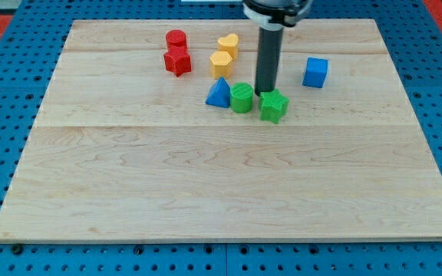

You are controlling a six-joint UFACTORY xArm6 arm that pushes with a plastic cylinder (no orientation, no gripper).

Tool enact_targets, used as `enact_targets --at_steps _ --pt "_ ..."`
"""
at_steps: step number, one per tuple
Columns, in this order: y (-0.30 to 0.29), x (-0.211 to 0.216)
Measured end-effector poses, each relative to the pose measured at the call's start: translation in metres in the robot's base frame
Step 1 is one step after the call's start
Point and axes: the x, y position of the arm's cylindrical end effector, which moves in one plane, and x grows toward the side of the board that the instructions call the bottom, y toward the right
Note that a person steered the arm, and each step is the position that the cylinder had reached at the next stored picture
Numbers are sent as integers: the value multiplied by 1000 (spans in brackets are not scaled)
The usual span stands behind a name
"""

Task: Separate the blue triangle from the green circle

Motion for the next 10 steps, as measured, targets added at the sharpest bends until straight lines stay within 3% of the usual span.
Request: enact_targets --at_steps 3,5,6,7,8,9,10 --pt "-181 -20" --pt "-237 34" --pt "-243 -11" --pt "-245 2" --pt "-158 89" --pt "-58 123" --pt "-24 83"
